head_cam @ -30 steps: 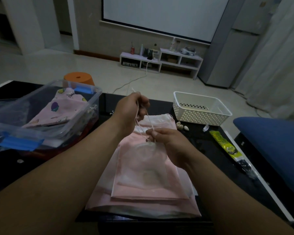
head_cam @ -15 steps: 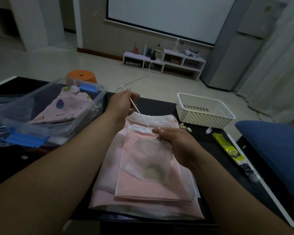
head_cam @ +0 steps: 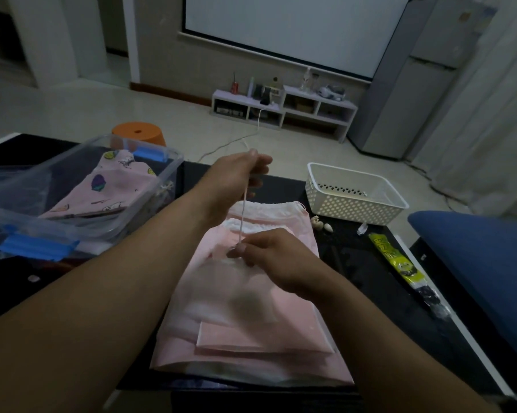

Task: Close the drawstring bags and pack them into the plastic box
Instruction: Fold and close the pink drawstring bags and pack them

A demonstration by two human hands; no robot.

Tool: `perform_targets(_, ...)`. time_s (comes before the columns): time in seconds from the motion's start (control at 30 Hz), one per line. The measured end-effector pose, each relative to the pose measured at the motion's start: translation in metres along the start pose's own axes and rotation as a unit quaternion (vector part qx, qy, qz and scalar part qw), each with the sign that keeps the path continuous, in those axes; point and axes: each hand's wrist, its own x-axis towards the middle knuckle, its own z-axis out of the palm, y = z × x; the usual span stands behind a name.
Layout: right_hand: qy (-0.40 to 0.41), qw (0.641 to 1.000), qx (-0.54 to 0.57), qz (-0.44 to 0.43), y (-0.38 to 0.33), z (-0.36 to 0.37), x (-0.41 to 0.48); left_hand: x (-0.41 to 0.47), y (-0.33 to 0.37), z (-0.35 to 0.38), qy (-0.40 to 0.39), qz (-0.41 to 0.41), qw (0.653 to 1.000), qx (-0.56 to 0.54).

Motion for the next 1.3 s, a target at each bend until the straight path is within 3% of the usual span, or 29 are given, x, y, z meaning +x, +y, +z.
perform_targets(0.13,0.029,0.984,0.163,0.063,0.015,-0.003,0.008,-0.006,-0.008,0.003,-0.054,-0.005,0.968,0.247)
perform_targets(0.23,0.063,0.935,0.322,0.139,0.029,-0.012,0.016,-0.014,-0.025,-0.006,-0.058,-0.02,0.884,0.464)
perform_targets(0.27,0.071,0.917,0.358,0.161,0.03,-0.015,0.016,-0.016,-0.029,-0.008,-0.045,-0.02,0.88,0.472)
perform_targets(0.37,0.067,0.901,0.383,0.191,0.033,-0.019,0.014,-0.03,-0.035,-0.002,-0.034,-0.009,0.928,0.371)
perform_targets(0.5,0.055,0.915,0.36,0.172,0.036,-0.019,0.013,-0.057,-0.042,0.011,-0.118,-0.019,0.943,0.312)
perform_targets(0.73,0.047,0.926,0.359,0.111,0.033,-0.023,0.012,-0.065,-0.035,0.005,-0.096,-0.073,0.98,0.16)
perform_targets(0.93,0.059,0.967,0.222,0.113,0.027,-0.014,0.01,-0.061,-0.055,0.001,-0.155,-0.159,0.975,0.028)
perform_targets(1.1,0.038,0.972,0.192,0.132,0.03,-0.02,0.008,-0.053,-0.058,-0.004,-0.179,-0.144,0.964,0.132)
perform_targets(1.23,0.032,0.98,0.143,0.134,0.031,-0.023,0.008,-0.048,-0.065,-0.004,-0.2,-0.002,0.92,0.336)
perform_targets(1.3,0.042,0.978,0.146,0.142,0.033,-0.023,0.009,-0.048,-0.067,-0.003,-0.205,0.014,0.914,0.349)
